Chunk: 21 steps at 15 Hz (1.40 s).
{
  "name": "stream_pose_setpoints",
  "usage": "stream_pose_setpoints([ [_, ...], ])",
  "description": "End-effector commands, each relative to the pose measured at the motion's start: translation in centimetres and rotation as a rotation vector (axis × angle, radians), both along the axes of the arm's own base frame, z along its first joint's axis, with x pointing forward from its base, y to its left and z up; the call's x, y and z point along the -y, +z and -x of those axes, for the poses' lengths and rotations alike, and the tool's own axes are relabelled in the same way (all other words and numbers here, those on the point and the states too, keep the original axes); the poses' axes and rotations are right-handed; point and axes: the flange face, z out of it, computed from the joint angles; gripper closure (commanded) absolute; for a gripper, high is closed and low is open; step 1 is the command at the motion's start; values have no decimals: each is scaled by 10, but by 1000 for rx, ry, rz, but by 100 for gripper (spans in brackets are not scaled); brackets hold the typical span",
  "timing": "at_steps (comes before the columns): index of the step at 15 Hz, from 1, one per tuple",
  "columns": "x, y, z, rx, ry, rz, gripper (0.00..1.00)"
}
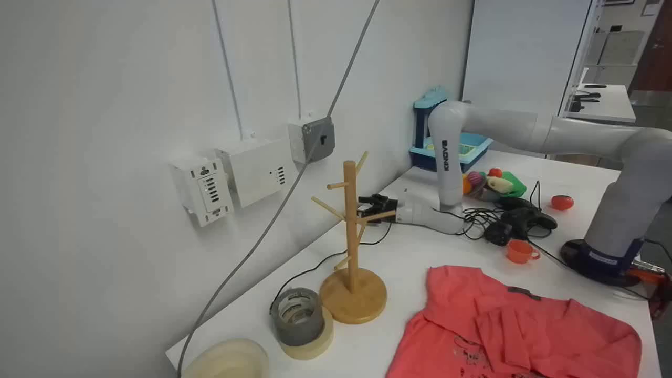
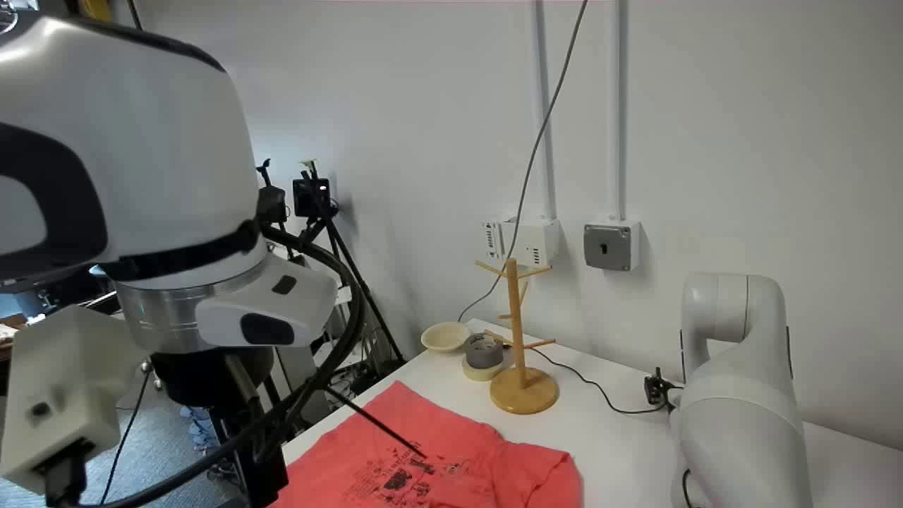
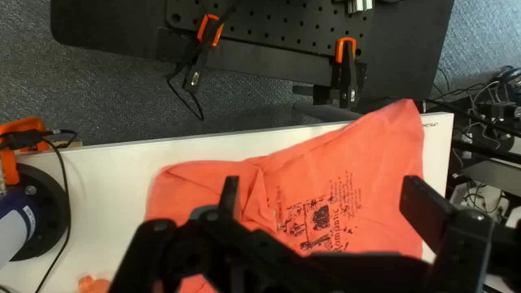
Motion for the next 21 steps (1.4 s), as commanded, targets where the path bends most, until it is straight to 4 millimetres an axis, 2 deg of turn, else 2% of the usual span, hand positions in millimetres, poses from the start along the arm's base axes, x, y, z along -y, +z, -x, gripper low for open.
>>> stream_pose_setpoints([
  [1, 0, 0, 0, -1, 0, 0, 0],
  [15, 0, 0, 0, -1, 0, 0, 0],
  [21, 0, 0, -1, -14, 63, 22, 0],
])
